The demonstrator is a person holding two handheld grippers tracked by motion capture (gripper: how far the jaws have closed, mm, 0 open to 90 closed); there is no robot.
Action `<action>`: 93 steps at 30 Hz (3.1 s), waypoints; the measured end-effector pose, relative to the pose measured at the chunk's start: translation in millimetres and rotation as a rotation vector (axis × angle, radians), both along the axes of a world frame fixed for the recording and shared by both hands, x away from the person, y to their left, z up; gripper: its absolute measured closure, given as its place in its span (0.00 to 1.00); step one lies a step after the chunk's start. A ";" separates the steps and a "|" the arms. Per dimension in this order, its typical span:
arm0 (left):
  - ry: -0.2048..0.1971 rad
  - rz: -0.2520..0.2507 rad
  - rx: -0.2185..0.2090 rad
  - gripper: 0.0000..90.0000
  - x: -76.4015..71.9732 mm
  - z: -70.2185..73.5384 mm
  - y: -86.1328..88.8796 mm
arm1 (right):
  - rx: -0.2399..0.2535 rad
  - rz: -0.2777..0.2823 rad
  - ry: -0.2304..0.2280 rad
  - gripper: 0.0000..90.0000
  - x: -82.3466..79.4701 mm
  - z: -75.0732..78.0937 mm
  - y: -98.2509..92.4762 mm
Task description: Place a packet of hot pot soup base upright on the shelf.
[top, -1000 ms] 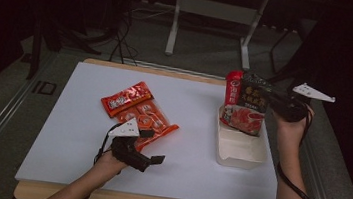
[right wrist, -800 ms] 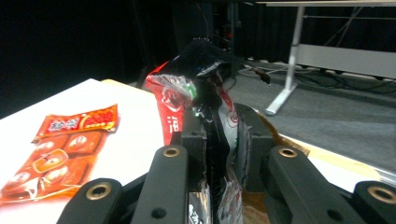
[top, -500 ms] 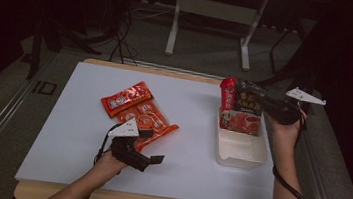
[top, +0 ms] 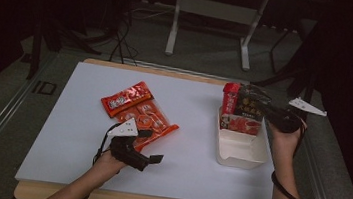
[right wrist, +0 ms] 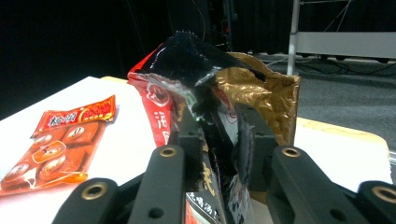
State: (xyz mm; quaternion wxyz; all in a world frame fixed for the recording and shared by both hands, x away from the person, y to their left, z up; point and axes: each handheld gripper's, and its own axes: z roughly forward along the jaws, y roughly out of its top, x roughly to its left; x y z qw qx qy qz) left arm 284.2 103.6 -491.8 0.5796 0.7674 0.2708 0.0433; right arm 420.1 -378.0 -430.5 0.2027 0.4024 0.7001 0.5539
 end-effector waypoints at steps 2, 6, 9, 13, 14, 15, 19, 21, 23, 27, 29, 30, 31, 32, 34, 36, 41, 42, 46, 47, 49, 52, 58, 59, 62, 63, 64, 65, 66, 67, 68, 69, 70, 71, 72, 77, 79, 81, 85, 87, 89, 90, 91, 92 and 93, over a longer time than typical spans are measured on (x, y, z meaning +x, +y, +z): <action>0.001 0.009 0.005 0.02 0.3 0.7 0.6 | -0.030 -0.017 0.004 0.74 -2.2 4.2 2.3; -0.003 0.034 0.023 0.02 2.7 0.7 4.6 | -0.029 -0.042 -0.001 0.51 -11.7 13.8 2.7; 0.020 0.043 0.027 0.02 5.4 0.3 7.6 | -0.030 -0.069 -0.021 0.42 -24.6 22.7 2.0; 0.033 0.050 0.028 0.02 9.3 -1.3 12.3 | -0.014 -0.088 -0.066 0.30 -45.0 35.3 2.9; 0.032 0.054 0.028 0.02 10.0 -1.5 13.3 | -0.010 -0.087 -0.079 0.28 -51.0 38.7 3.6; 0.032 0.060 0.034 0.02 10.9 -1.5 14.5 | -0.005 -0.087 -0.088 0.26 -56.9 41.8 4.7; 0.070 0.085 0.055 0.02 16.1 -1.8 21.4 | 0.020 -0.043 -0.095 0.15 -76.4 46.5 13.9; 0.085 0.101 0.066 0.02 19.0 -3.0 24.2 | 0.022 -0.007 -0.097 0.15 -85.2 44.1 21.8; 0.099 0.114 0.075 0.06 22.8 -5.5 26.3 | 0.025 0.049 -0.082 0.15 -93.1 39.5 30.9; 0.078 0.147 0.109 0.17 25.7 -9.9 28.7 | 0.024 0.132 -0.076 0.15 -105.1 30.0 49.1; 0.063 0.170 0.119 0.18 27.9 -11.8 33.3 | 0.034 0.167 -0.068 0.16 -108.9 25.8 56.3; 0.062 0.178 0.118 0.22 30.0 -12.7 37.0 | 0.031 0.183 -0.059 0.16 -110.1 23.9 59.9; 0.062 0.183 0.119 0.23 31.2 -13.1 38.9 | 0.029 0.195 -0.053 0.16 -112.0 21.4 64.0; 0.062 0.183 0.120 0.26 31.8 -13.6 41.4 | 0.032 0.207 -0.048 0.16 -113.1 20.0 66.4; 0.055 0.171 0.132 0.35 31.9 -14.2 41.8 | 0.022 0.230 -0.036 0.16 -115.3 17.1 72.2; 0.051 0.171 0.147 0.36 32.5 -14.5 39.8 | 0.018 0.242 -0.031 0.16 -116.9 15.6 76.3; 0.053 0.232 0.135 0.50 41.8 -15.1 52.3 | 0.038 0.270 -0.030 0.16 -123.1 17.1 81.3; 0.048 0.246 0.139 0.55 42.9 -15.3 54.9 | 0.035 0.276 -0.035 0.16 -125.3 17.3 82.7; 0.059 0.286 0.181 0.71 49.6 -14.3 65.5 | 0.014 0.294 -0.041 0.16 -128.9 15.9 87.4; 0.058 0.288 0.184 0.71 50.7 -13.9 65.8 | 0.010 0.298 -0.041 0.16 -129.0 15.1 88.6; 0.067 0.285 0.199 0.78 54.7 -12.8 63.1 | 0.007 0.302 -0.037 0.16 -129.0 14.2 90.4; 0.078 0.266 0.225 0.90 60.8 -11.4 51.3 | -0.002 0.311 -0.041 0.16 -129.7 13.7 92.4; 0.088 0.207 0.281 1.00 77.5 -9.4 17.3 | 0.004 0.314 -0.039 0.16 -131.2 13.0 91.1; 0.096 0.194 0.287 1.00 80.8 -9.3 12.1 | 0.005 0.311 -0.041 0.16 -131.7 12.5 90.9; 0.109 0.172 0.305 1.00 90.4 -9.3 -1.6 | 0.005 0.312 -0.040 0.16 -132.0 10.4 90.1; 0.106 0.174 0.315 1.00 93.7 -9.6 -6.3 | 0.006 0.312 -0.041 0.16 -131.9 9.8 89.9; 0.111 0.171 0.320 1.00 97.1 -9.7 -10.7 | 0.007 0.315 -0.039 0.16 -131.8 9.2 90.0; 0.113 0.168 0.326 1.00 100.7 -10.0 -15.1 | 0.006 0.319 -0.040 0.16 -131.6 8.5 90.1; 0.112 0.165 0.336 1.00 104.5 -10.3 -19.5 | 0.002 0.320 -0.041 0.16 -131.6 7.9 90.6; 0.115 0.168 0.340 1.00 108.3 -10.7 -23.4 | 0.001 0.322 -0.042 0.16 -131.5 7.3 91.2; 0.121 0.165 0.343 1.00 112.4 -11.4 -27.0 | -0.001 0.324 -0.044 0.16 -131.3 6.7 91.8; 0.126 0.165 0.356 1.00 116.2 -12.3 -30.9 | -0.003 0.326 -0.042 0.16 -131.3 6.2 92.6; 0.135 0.165 0.360 1.00 119.5 -13.3 -34.4 | -0.006 0.329 -0.043 0.16 -131.3 5.5 93.5; 0.146 0.164 0.365 1.00 123.3 -15.0 -37.6 | -0.006 0.332 -0.041 0.16 -131.2 4.9 94.3; 0.155 0.162 0.376 1.00 126.7 -16.8 -40.8 | -0.010 0.336 -0.041 0.16 -130.8 4.2 95.1; 0.205 0.166 0.430 1.00 140.7 -27.6 -53.6 | -0.016 0.345 -0.035 0.16 -130.1 1.7 97.9; 0.221 0.160 0.445 1.00 143.5 -30.9 -57.0 | -0.023 0.348 -0.034 0.16 -130.3 1.4 98.9; 0.236 0.151 0.443 1.00 144.9 -33.4 -60.1 | -0.024 0.352 -0.033 0.16 -130.3 0.9 99.4; 0.269 0.148 0.462 1.00 148.7 -35.2 -63.6 | -0.024 0.352 -0.030 0.16 -129.6 -0.2 99.3; 0.277 0.152 0.461 1.00 149.7 -35.4 -63.6 | -0.025 0.353 -0.029 0.16 -129.8 -0.3 99.5; 0.262 0.158 0.477 1.00 150.5 -35.7 -64.3 | -0.026 0.355 -0.032 0.16 -130.3 -0.1 99.7; 0.266 0.156 0.481 1.00 151.1 -36.2 -64.5 | -0.026 0.354 -0.033 0.16 -130.3 -0.2 99.7; 0.274 0.158 0.479 1.00 152.3 -36.8 -64.6 | -0.024 0.354 -0.031 0.16 -130.1 -0.3 99.7; 0.276 0.161 0.485 1.00 153.2 -36.8 -65.5 | -0.023 0.354 -0.030 0.16 -129.9 -0.3 99.6; 0.274 0.153 0.495 1.00 154.3 -37.1 -66.6 | -0.023 0.354 -0.030 0.16 -129.8 -0.4 99.6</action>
